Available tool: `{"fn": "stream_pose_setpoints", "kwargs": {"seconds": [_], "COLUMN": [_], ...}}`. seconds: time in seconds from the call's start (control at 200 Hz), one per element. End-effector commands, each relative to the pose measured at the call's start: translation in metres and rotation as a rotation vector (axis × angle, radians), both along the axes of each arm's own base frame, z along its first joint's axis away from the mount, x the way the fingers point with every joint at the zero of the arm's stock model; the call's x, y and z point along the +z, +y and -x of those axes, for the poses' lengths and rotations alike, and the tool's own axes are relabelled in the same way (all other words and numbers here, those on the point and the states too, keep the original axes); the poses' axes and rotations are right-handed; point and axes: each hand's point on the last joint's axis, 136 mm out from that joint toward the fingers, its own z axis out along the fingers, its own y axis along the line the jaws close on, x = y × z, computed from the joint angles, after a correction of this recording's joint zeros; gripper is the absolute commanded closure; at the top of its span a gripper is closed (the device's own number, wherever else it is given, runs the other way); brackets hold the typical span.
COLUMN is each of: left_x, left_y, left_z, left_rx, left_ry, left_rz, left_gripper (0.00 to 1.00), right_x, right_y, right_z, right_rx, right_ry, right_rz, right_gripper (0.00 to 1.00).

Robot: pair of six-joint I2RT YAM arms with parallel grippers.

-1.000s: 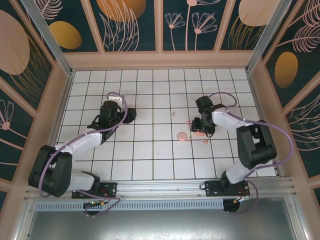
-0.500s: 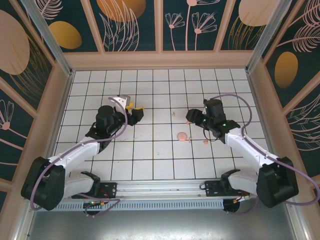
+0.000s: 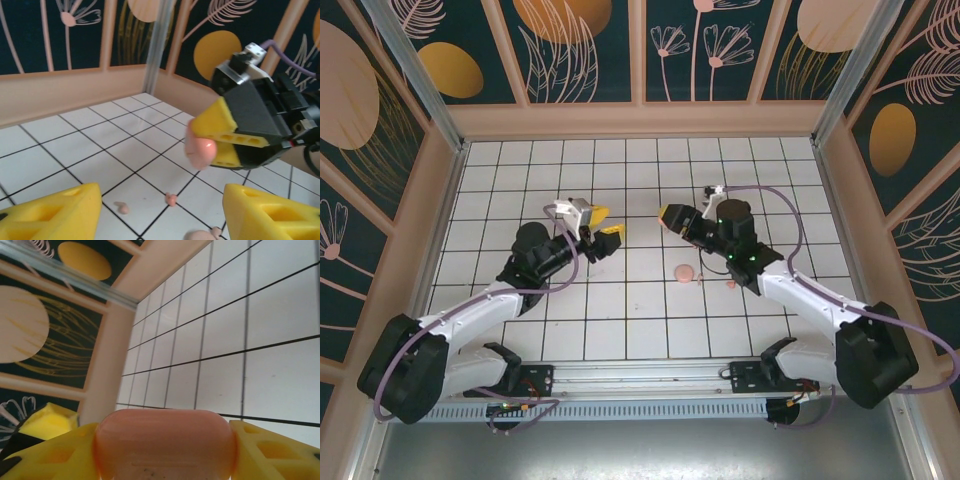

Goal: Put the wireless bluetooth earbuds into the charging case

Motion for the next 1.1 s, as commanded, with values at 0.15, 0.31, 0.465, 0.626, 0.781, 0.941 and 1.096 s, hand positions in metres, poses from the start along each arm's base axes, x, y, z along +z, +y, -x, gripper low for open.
{"fn": "stream_pose_setpoints", "kwargs": {"seconds": [0.15,0.31,0.465,0.626,0.781,0.941,1.096], "left_x": [0.020,0.018,0.017,0.018,0.019,0.025,0.026], "left_y": [-0.030,-0.038,-0.035,-0.035,-0.035,-0.035,-0.037], "left_z": [0.010,0.009,-0.004,-0.006,-0.006,-0.003,0.000], "left_rx": [-0.089,-0.073,-0.010,0.000,-0.003,-0.013,-0.034], "left_ry": [-0.078,-0.071,-0.052,-0.052,-0.060,-0.074,-0.077], "left_rz": [0.024,0.035,0.035,0.044,0.044,0.055,0.059], "left_gripper": [0.36,0.36,0.37,0.38,0.44,0.46,0.61], "right_x": [0.051,0.053,0.054,0.056,0.058,0.057,0.057], "right_y": [0.036,0.046,0.054,0.058,0.064,0.068,0.071], "right_z": [0.004,0.009,0.014,0.019,0.024,0.026,0.029], "right_rx": [0.073,0.101,0.127,0.156,0.190,0.204,0.220], "right_ry": [-0.087,-0.086,-0.085,-0.080,-0.076,-0.070,-0.070], "right_rz": [-0.179,-0.202,-0.215,-0.234,-0.245,-0.243,-0.243], "right_gripper": [0.47,0.47,0.47,0.47,0.47,0.47,0.47]}}
